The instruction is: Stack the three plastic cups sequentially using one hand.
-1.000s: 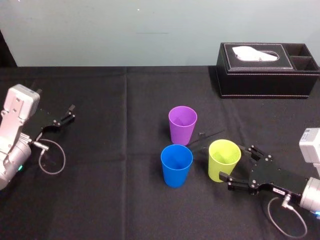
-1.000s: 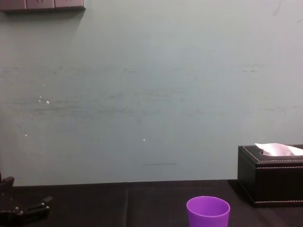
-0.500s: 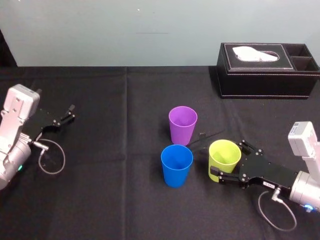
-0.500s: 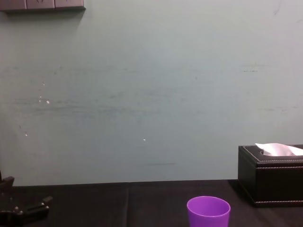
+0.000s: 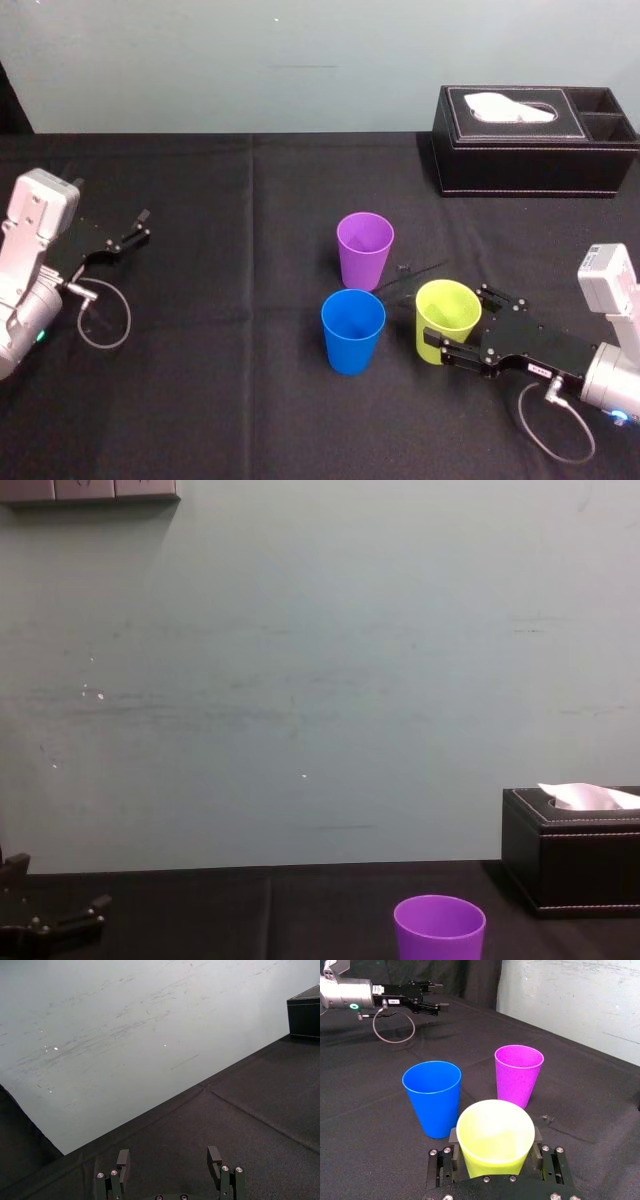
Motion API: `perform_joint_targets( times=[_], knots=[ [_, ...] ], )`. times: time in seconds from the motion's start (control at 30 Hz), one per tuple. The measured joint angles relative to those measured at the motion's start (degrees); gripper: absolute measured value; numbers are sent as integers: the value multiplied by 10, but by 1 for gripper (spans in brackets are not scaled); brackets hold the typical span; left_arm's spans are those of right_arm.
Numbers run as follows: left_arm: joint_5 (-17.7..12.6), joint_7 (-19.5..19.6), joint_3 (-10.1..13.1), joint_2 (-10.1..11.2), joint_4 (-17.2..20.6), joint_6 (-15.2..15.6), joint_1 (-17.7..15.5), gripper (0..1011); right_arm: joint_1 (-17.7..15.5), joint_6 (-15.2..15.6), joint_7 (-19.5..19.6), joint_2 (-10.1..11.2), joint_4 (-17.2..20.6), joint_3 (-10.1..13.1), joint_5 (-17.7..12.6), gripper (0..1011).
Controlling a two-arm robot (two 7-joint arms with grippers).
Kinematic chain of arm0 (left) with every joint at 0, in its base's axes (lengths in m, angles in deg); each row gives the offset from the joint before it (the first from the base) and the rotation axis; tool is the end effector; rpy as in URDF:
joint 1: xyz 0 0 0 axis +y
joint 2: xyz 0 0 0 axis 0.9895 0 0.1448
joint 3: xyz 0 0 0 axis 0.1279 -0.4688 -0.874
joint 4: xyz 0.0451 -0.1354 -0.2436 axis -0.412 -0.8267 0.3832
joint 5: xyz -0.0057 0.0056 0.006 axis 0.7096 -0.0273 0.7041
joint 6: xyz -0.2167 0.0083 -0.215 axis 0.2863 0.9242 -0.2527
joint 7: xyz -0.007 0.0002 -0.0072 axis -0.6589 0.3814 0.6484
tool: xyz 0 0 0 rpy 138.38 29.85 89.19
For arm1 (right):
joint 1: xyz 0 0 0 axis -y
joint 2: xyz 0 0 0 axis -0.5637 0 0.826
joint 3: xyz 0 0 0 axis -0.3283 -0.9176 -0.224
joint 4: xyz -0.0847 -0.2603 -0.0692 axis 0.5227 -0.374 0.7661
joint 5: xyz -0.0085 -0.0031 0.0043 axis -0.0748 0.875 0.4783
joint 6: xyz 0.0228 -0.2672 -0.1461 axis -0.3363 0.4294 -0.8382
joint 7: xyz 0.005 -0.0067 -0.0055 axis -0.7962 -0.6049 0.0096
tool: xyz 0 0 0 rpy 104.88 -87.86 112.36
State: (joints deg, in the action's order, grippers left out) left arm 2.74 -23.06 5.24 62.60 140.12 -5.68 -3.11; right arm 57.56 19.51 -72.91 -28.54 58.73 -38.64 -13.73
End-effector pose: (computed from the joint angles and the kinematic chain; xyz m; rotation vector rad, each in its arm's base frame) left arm 0.3536 0.0790 -0.2953 0.3043 -0.2851 1.2480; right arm 0.3169 -0.1092 -0.2987 -0.2152 -0.0460 -0.6484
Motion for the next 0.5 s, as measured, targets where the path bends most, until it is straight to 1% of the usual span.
perform_joint_targets(
  times=[0.13, 0.5],
  knots=[
    [0, 0, 0, 0, 0, 0, 0, 1011, 0, 0, 0, 0, 0, 0, 0, 777],
    [0, 0, 0, 0, 0, 0, 0, 1011, -1, -1, 0, 1, 1, 1, 0, 734]
  ],
)
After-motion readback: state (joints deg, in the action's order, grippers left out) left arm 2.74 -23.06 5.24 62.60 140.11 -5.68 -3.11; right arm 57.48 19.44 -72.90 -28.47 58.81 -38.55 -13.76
